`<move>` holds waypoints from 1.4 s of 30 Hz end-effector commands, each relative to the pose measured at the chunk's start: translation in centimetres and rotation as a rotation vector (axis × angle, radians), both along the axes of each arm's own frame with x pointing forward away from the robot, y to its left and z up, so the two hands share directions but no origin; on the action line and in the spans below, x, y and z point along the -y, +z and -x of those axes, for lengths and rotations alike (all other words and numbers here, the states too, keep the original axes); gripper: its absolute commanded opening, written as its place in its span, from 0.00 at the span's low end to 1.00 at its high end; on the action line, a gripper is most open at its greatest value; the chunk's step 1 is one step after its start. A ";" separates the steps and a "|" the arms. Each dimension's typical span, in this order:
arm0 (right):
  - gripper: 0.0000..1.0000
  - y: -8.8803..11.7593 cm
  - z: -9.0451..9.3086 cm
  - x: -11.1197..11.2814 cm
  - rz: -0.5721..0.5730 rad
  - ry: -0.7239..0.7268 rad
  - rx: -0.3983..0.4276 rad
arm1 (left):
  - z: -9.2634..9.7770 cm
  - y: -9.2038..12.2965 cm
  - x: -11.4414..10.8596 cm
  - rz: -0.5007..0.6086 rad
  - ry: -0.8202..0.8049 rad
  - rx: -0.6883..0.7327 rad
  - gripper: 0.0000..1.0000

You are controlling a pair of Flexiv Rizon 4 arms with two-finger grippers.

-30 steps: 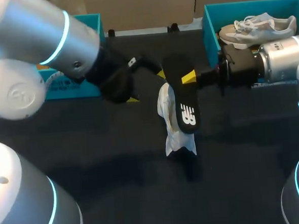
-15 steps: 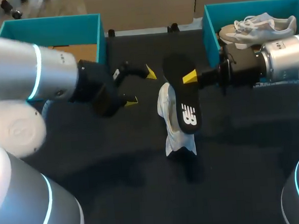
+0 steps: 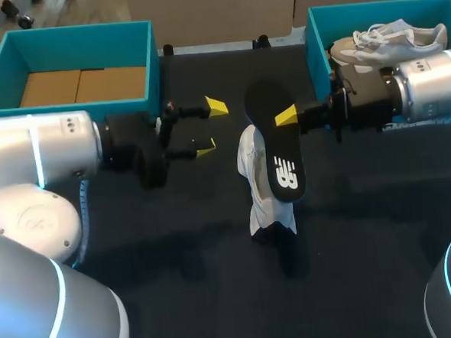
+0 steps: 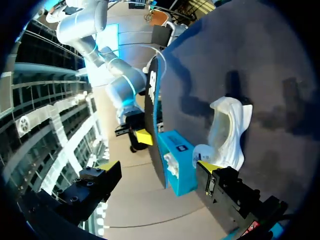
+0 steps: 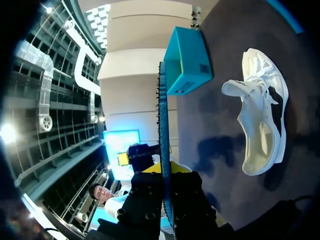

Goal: Take the shoe out of the shoebox, open the shoe tongue, remove and reinsert the insole, then place the shoe into the shoebox

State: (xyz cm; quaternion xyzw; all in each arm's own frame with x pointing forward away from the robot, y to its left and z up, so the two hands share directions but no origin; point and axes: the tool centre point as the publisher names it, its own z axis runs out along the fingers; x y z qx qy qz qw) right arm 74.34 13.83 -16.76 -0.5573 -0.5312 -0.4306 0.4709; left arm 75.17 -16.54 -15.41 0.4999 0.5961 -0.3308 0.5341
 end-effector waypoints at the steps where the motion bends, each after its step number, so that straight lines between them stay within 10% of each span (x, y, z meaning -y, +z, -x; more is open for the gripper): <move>1: 0.00 -0.1 0.1 -0.2 -0.002 0.004 -0.002 | -0.4 -0.2 0.6 0.242 -0.035 0.078 1.00; 42: 0.00 0.1 0.5 -1.2 -0.023 0.027 0.004 | -0.9 0.4 2.2 0.207 -0.039 0.010 1.00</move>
